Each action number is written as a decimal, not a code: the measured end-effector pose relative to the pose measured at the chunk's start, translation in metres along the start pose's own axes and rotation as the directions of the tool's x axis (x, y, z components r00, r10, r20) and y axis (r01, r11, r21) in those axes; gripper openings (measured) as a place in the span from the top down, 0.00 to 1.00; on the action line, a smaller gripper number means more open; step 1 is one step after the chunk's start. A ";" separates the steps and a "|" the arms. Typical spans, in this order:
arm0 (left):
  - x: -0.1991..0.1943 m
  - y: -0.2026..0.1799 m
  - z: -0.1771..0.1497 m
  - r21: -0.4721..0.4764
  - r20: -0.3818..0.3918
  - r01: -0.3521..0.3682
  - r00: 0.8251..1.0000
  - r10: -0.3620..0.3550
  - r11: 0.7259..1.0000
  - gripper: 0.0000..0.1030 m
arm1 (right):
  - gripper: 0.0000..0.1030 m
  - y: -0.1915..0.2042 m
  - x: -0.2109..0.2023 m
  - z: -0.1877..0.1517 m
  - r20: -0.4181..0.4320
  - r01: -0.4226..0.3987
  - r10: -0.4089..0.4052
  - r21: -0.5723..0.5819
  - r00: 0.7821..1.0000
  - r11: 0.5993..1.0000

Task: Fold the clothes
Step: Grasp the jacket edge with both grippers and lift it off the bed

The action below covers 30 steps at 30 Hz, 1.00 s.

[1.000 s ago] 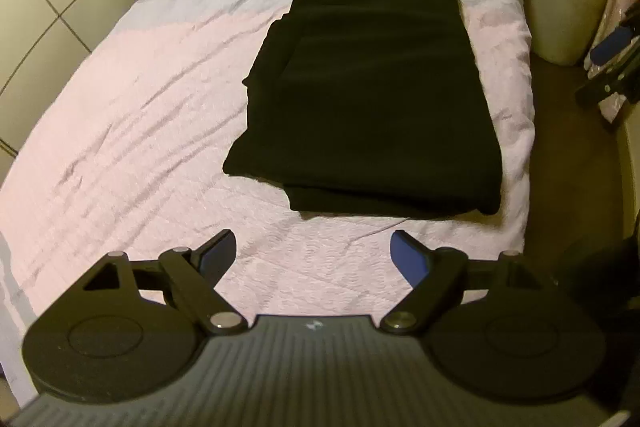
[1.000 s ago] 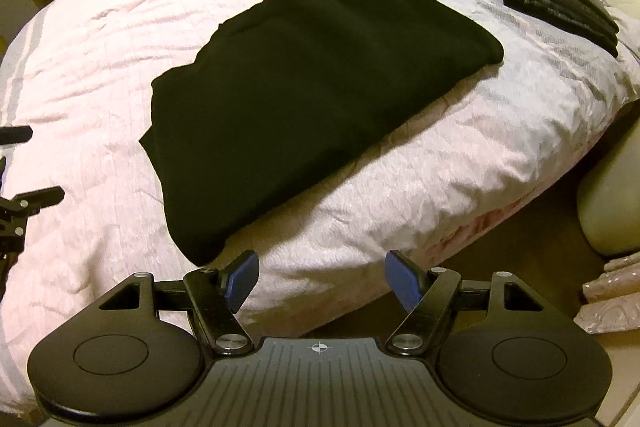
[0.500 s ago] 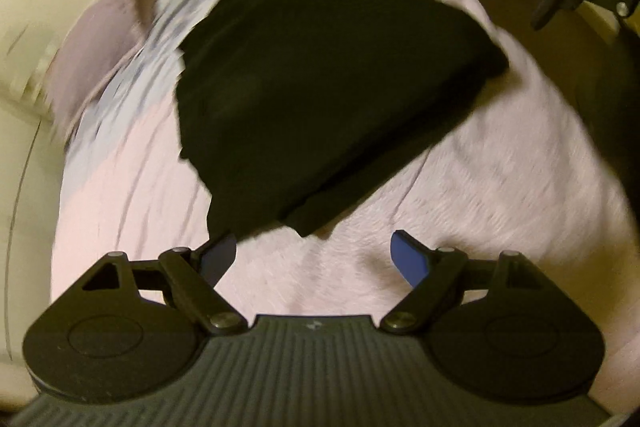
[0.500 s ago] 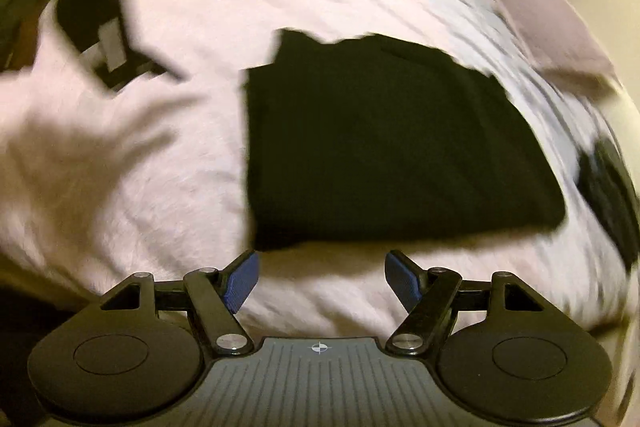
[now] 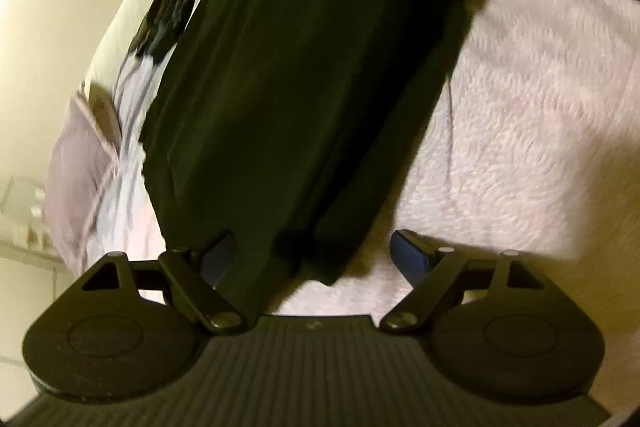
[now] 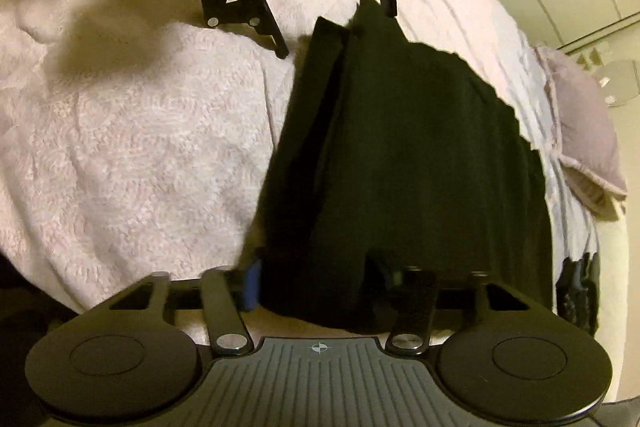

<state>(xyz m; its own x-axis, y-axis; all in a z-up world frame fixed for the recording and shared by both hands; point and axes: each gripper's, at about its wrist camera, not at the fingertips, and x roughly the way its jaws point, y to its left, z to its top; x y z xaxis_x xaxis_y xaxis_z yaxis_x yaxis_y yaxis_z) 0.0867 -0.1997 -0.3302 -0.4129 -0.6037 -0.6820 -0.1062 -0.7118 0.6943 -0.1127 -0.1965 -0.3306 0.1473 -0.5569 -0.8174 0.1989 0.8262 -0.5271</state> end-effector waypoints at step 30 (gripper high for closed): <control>-0.016 0.079 -0.001 -0.099 0.051 0.161 0.986 -0.157 0.982 0.93 | 0.73 -0.033 -0.020 0.008 0.062 0.004 -0.010 0.097 0.998 0.995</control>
<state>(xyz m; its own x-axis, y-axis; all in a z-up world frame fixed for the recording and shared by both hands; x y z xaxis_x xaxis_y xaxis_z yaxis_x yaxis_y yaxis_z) 0.0855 -0.2471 -0.2646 -0.4366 -0.4658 -0.7697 -0.0811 -0.8317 0.5493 -0.1147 -0.2132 -0.2955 0.2055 -0.5693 -0.7960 0.2928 0.8119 -0.5050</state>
